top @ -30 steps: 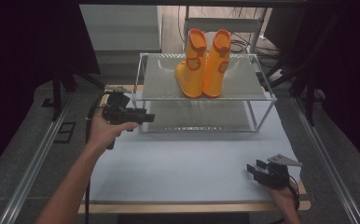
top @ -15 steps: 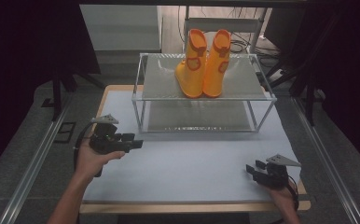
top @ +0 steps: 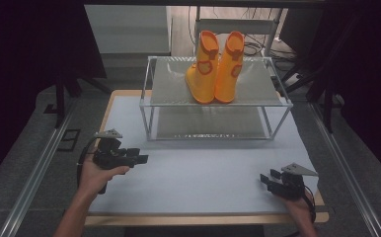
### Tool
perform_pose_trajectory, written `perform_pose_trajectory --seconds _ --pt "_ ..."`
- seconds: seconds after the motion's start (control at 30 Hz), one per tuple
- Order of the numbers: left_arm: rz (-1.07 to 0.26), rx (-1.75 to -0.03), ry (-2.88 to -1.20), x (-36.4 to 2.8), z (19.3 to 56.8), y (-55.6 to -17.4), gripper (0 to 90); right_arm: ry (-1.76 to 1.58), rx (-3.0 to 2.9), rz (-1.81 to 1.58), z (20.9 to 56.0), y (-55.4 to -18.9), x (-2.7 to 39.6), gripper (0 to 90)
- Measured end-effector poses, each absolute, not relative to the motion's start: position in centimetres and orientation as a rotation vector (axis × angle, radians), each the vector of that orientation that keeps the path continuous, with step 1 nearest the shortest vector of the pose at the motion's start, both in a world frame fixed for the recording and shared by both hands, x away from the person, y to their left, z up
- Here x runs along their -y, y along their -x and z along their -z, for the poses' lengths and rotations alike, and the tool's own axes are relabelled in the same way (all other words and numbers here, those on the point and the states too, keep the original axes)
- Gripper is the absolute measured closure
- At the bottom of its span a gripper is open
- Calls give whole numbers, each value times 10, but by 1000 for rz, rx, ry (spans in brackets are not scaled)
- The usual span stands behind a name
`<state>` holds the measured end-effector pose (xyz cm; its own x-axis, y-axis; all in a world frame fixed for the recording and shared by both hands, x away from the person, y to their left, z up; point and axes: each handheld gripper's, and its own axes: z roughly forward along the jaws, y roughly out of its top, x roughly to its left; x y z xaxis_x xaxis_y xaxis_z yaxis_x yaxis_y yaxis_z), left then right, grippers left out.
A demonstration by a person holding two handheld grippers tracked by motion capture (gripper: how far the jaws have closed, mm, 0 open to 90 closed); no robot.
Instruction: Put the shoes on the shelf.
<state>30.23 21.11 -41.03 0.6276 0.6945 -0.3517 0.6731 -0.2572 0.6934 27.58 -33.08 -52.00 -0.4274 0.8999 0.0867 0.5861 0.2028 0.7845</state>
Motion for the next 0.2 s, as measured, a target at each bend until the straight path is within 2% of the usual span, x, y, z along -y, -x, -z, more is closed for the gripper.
perform_pose_trajectory --seconds 0.2 --pt "-63 -1094 -1997 -204 418 -304 467 -1380 -2077 -1096 518 -275 333 478"
